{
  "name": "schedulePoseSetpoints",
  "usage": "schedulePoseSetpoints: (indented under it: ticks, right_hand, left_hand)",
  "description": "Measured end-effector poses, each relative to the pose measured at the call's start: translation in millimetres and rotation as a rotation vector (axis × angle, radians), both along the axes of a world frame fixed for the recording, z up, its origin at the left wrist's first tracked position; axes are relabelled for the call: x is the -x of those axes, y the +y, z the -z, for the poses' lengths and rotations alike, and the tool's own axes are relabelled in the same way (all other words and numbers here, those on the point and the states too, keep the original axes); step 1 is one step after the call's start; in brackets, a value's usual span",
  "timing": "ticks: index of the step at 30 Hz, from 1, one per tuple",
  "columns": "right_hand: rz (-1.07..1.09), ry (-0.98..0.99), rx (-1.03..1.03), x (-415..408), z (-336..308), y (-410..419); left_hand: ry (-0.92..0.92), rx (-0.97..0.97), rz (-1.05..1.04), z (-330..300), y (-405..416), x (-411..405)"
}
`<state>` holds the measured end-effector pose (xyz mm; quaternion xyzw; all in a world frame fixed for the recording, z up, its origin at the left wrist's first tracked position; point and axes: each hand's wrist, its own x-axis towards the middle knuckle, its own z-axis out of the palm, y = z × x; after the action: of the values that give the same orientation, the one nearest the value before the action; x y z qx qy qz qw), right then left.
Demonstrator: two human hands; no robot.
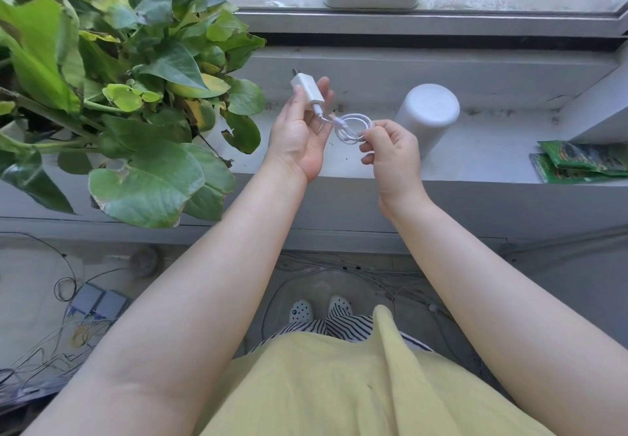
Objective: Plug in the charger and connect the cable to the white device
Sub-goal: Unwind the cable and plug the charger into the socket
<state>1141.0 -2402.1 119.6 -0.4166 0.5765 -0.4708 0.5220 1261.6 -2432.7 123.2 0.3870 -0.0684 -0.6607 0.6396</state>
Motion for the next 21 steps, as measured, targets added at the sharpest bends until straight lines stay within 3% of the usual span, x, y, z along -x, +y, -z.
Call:
schedulePoseSetpoints:
  ticks: [13, 19, 21]
  right_hand:
    - [-0.014, -0.225, -0.091, 6.6, 0.6, -0.9]
    - [-0.057, -0.571, -0.275, 6.8, -4.7, -2.3]
    - [-0.084, -0.589, -0.314, 7.9, -3.7, -3.2]
  left_hand:
    - [0.241, -0.041, -0.103, -0.5, -3.1, 0.4]
    - [0.232, -0.011, -0.059, -3.3, -3.7, 1.6]
    - [0.216, -0.014, -0.043, -3.9, -3.5, 1.3]
